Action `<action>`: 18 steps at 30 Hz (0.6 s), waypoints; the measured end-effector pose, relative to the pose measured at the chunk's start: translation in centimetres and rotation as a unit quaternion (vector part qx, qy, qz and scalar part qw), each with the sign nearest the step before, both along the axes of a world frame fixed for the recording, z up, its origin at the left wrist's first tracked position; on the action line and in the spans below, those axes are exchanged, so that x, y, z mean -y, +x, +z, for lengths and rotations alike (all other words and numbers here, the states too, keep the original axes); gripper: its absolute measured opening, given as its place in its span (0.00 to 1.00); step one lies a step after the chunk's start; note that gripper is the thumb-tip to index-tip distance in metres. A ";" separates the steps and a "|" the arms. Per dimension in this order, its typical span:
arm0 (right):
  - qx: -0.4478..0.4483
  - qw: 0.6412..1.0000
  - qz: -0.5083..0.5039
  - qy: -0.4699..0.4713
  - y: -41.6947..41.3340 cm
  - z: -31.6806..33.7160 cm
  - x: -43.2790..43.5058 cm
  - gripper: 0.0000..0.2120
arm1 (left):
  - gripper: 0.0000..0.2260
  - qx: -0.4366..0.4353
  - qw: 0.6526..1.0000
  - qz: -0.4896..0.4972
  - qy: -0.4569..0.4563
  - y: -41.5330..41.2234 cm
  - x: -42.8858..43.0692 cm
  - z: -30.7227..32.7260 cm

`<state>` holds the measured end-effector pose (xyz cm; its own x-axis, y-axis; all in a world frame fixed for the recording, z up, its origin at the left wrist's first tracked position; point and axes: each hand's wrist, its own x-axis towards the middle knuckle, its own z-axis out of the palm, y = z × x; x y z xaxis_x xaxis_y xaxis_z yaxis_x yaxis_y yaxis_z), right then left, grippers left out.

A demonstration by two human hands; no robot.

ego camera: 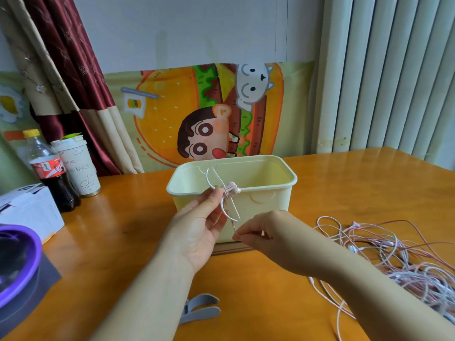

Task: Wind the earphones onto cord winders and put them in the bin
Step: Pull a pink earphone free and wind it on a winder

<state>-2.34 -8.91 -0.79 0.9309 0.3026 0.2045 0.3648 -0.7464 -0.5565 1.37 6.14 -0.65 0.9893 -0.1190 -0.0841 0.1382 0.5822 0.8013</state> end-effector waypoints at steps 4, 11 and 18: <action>0.025 0.999 -0.013 -0.028 -0.3 0.9 0.5 0.11 | 0.11 0.004 1.000 0.008 0.015 0.0 0.0 -0.1; 0.052 0.995 -0.017 -0.088 -0.8 1.9 0.8 0.12 | 0.11 -0.017 1.000 0.007 0.015 0.1 -0.1 -0.4; 0.113 0.993 -0.025 -0.011 -1.4 3.5 1.4 0.09 | 0.12 0.069 0.985 -0.051 0.148 -0.6 0.5 -0.6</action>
